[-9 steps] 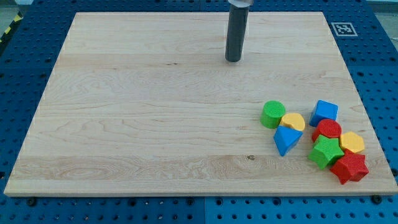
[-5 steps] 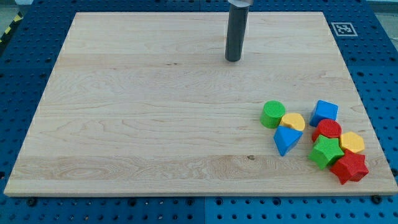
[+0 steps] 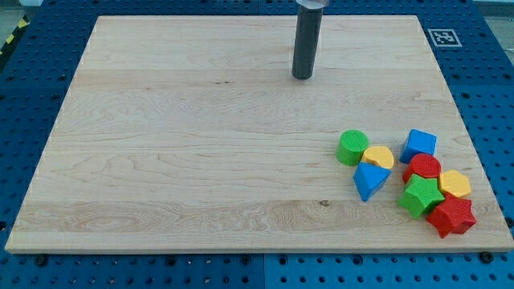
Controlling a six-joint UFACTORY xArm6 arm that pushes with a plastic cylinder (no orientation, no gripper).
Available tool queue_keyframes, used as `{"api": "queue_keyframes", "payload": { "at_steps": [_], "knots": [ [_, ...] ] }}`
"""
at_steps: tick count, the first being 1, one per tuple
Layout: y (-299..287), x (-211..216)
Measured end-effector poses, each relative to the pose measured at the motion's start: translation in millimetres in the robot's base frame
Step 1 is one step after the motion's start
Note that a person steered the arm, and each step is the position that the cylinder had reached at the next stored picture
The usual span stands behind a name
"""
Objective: Place the green circle to the bottom center
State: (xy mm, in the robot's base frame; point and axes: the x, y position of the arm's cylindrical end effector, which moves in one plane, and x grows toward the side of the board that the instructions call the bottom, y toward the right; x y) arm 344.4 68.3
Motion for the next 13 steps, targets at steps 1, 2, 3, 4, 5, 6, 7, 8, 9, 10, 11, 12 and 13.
{"api": "queue_keyframes", "payload": {
  "at_steps": [1,2,3,4,5,6,7,8,9,10,11,12,13],
  "knots": [
    [4.8,1.0],
    [39.6,10.4],
    [57.9,40.6],
    [54.6,67.8],
    [50.2,71.6],
    [50.2,73.5],
    [50.4,94.0],
    [52.3,115.0],
    [62.4,119.8],
    [75.1,121.5],
    [86.1,133.8],
    [99.5,140.7],
    [102.7,144.7]
  ]
}}
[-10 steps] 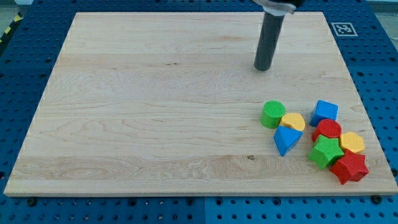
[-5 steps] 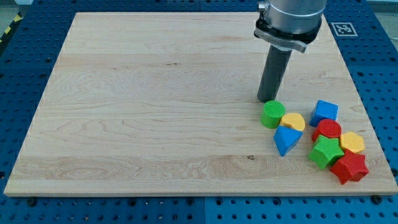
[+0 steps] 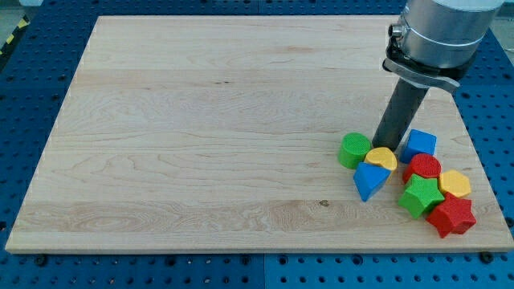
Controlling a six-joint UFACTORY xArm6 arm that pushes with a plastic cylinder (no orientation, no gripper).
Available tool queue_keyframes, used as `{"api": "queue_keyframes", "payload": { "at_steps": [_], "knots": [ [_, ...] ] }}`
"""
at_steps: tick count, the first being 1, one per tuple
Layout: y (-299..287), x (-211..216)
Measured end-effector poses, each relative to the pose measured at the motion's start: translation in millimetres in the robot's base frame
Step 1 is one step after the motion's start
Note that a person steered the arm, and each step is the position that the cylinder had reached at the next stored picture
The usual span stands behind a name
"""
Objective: Place the green circle to the bottom center
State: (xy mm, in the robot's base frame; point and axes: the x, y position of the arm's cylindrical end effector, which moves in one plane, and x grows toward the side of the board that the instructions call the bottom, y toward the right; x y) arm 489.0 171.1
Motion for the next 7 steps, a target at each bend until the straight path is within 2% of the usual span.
{"api": "queue_keyframes", "payload": {
  "at_steps": [1,5,7],
  "knots": [
    [-5.0,3.1],
    [-114.7,3.1],
    [-146.7,3.9]
  ]
}}
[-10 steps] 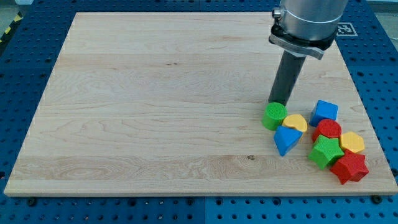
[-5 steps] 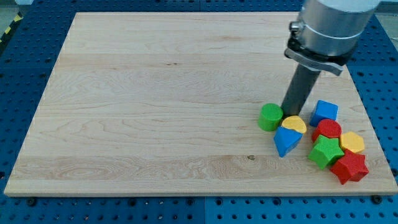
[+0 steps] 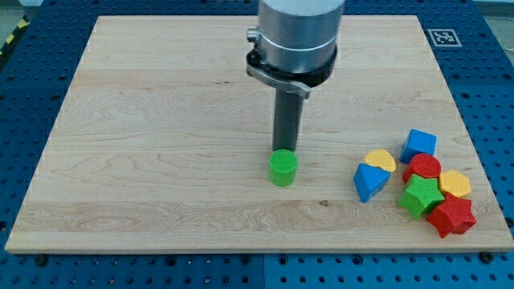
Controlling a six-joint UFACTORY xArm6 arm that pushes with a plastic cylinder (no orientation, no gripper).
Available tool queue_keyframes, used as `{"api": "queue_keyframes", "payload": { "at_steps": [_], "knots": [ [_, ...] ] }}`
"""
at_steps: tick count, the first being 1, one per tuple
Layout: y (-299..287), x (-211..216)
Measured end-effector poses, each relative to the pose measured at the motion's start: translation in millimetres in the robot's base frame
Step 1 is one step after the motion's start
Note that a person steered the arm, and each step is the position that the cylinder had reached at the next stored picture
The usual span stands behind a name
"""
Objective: Place the green circle to the bottom center
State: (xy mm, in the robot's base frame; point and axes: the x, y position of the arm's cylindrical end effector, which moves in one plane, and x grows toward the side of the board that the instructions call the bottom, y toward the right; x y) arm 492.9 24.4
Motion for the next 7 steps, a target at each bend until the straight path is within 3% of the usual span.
{"api": "queue_keyframes", "payload": {
  "at_steps": [7],
  "knots": [
    [-16.1,48.3]
  ]
}}
